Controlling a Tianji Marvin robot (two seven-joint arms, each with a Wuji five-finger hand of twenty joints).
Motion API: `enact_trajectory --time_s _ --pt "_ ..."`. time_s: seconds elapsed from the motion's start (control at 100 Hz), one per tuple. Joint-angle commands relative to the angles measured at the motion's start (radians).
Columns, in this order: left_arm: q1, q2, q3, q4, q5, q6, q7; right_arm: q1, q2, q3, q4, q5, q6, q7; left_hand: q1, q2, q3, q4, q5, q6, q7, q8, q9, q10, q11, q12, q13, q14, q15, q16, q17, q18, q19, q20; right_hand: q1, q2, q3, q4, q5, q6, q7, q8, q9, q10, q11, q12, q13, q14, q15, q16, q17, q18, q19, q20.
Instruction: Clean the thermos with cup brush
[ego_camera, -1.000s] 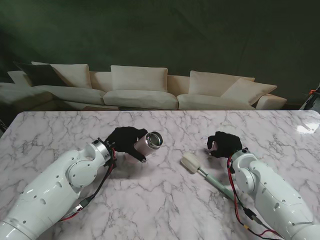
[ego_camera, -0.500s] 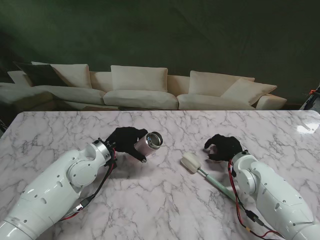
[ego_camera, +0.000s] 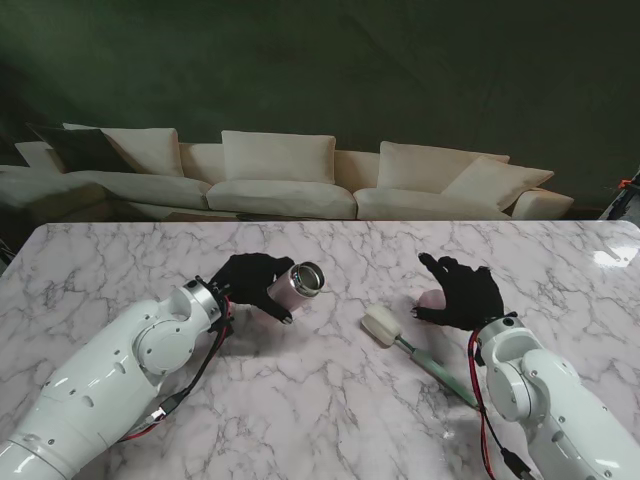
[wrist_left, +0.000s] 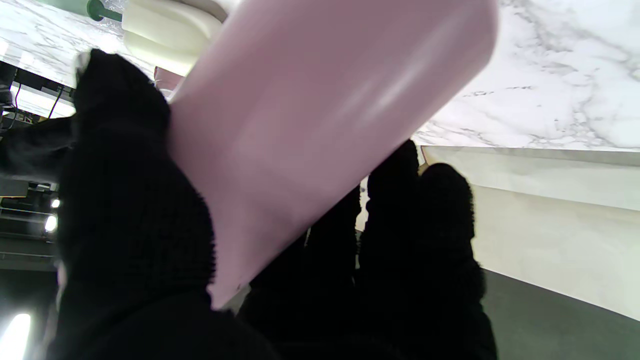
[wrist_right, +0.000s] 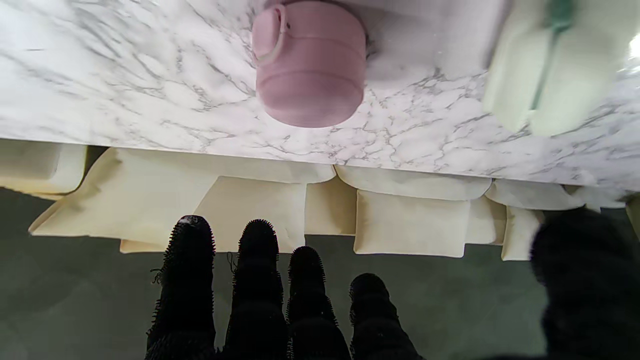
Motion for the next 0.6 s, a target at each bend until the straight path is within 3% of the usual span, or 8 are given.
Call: enact_trajectory --time_s 0.0,0.04,0.09,0.19,0.3,0.53,0.54,0.59 --pt "-0.004 -0.003 -0.004 0.0 0.002 -0.002 -0.005 -0.048 0.007 0.003 -0.042 -0.011 0.003 -0.005 0.321 0.351 0.416 0.077 0.084 -0.159 0.111 0.036 0.032 -0.065 0.09 0.043 0.053 -0.021 0.131 0.038 0.007 -0.097 0.036 0.018 -0.055 0.02 -0.02 0.018 0.006 0.028 -0.005 0.102 -0.03 0.006 0.068 0.029 0.027 0.01 -0.014 -0.009 0.002 0.029 -0.01 0.004" --pt "-0.003 -0.003 -0.007 -0.001 0.003 -0.002 -0.003 -0.08 0.008 0.02 -0.079 -0.034 -0.005 -0.007 0.32 0.35 0.416 0.077 0.084 -0.158 0.111 0.036 0.032 -0.066 0.09 0.042 0.053 -0.021 0.132 0.038 0.007 -0.097 0.037 0.018 -0.077 0.0 -0.013 0.013 0.016 0.033 0.063 0.187 -0.007 0.009 0.14 0.056 0.04 0.007 -0.007 -0.001 0.011 0.031 -0.009 0.01" --pt "0.0 -0.003 -0.01 -0.002 0.005 -0.003 -0.002 -0.118 0.009 0.036 -0.122 -0.064 -0.009 -0.001 0.32 0.351 0.416 0.077 0.084 -0.158 0.111 0.036 0.031 -0.066 0.091 0.042 0.053 -0.02 0.133 0.038 0.007 -0.097 0.037 0.018 -0.112 -0.007 -0.006 0.003 0.024 0.043 0.173 0.217 0.009 0.017 0.183 0.073 0.05 0.008 -0.004 0.002 0.011 0.036 -0.014 0.009" --pt "-0.001 -0.001 -0.01 0.0 0.01 -0.007 -0.005 -0.182 0.013 0.057 -0.185 -0.131 -0.01 0.004 0.319 0.351 0.417 0.077 0.084 -0.159 0.112 0.037 0.03 -0.066 0.092 0.042 0.053 -0.022 0.135 0.039 0.007 -0.097 0.038 0.019 -0.152 -0.018 0.006 -0.007 0.068 0.057 0.41 0.191 0.046 0.031 0.228 0.091 0.08 0.011 0.019 0.019 0.037 0.043 0.006 0.017" --pt "-0.001 0.001 -0.013 0.004 0.014 -0.011 -0.007 -0.231 0.011 0.057 -0.218 -0.149 0.021 0.005 0.319 0.351 0.418 0.077 0.083 -0.158 0.111 0.038 0.03 -0.066 0.093 0.042 0.052 -0.021 0.136 0.039 0.007 -0.097 0.039 0.019 -0.16 -0.034 0.021 -0.01 0.116 0.063 0.589 0.177 0.071 0.034 0.281 0.113 0.11 0.016 0.075 0.052 0.074 0.029 0.057 0.034" --pt "0.012 0.003 -0.031 -0.004 0.021 -0.011 -0.007 -0.286 0.011 0.038 -0.221 -0.176 0.081 0.001 0.319 0.352 0.42 0.077 0.083 -0.157 0.11 0.038 0.028 -0.066 0.095 0.041 0.051 -0.023 0.137 0.039 0.005 -0.096 0.039 0.019 -0.113 -0.099 0.055 -0.007 0.215 -0.001 0.768 0.204 0.078 0.008 0.356 0.173 0.114 0.012 0.151 0.09 0.107 -0.041 0.106 0.032" --pt "0.013 0.003 -0.032 -0.005 0.021 -0.011 -0.008 -0.287 0.012 0.037 -0.22 -0.177 0.083 0.001 0.318 0.352 0.42 0.076 0.083 -0.157 0.11 0.038 0.026 -0.05 0.094 0.04 0.051 -0.023 0.137 0.039 0.005 -0.096 0.039 0.019 -0.102 -0.093 0.047 -0.008 0.219 -0.009 0.777 0.207 0.078 0.007 0.354 0.175 0.112 0.013 0.154 0.09 0.106 -0.041 0.111 0.031" --pt "0.016 0.004 -0.036 -0.011 0.022 -0.011 -0.012 -0.29 0.012 0.031 -0.212 -0.178 0.098 0.005 0.318 0.352 0.42 0.076 0.084 -0.158 0.11 0.039 0.029 -0.065 0.096 0.041 0.05 -0.022 0.137 0.039 0.005 -0.095 0.039 0.019 -0.086 -0.073 0.035 -0.007 0.228 -0.036 0.787 0.209 0.072 0.007 0.348 0.177 0.104 0.012 0.154 0.089 0.101 -0.043 0.114 0.028"
